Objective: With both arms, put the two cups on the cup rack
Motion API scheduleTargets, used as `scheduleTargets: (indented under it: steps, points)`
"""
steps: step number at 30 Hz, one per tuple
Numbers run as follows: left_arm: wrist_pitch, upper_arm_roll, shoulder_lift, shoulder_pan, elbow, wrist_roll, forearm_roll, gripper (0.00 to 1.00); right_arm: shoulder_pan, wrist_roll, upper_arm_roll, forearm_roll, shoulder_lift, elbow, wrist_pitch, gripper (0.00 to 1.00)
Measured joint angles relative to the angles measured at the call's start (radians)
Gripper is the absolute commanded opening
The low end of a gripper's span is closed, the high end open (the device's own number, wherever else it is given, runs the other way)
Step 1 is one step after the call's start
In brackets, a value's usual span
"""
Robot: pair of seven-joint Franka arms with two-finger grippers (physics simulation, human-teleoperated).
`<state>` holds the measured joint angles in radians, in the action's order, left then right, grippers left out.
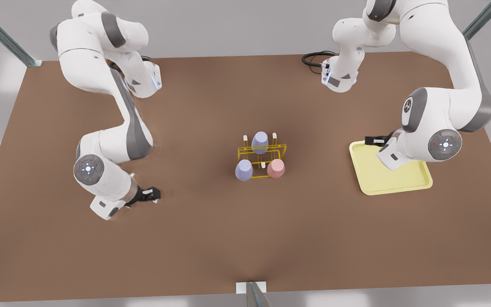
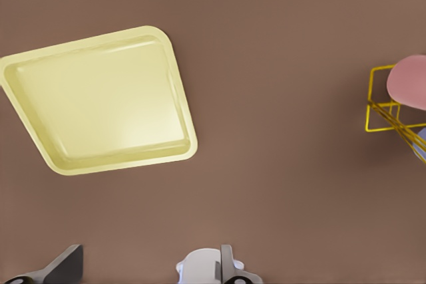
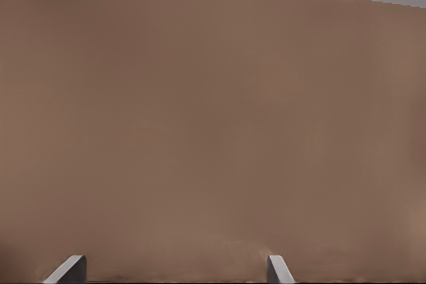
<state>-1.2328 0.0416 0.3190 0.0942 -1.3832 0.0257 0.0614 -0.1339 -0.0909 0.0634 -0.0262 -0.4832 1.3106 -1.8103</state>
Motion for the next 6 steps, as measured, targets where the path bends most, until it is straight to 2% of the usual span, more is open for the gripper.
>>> scheduleTargets:
  steps: [6]
  points:
    - [0.012, 0.0, 0.001, -0.005, -0.002, -0.035, 0.008, 1.0, 0.087, 0.005, -0.007, -0.011, 0.288, 0.145, 0.205, 1.0]
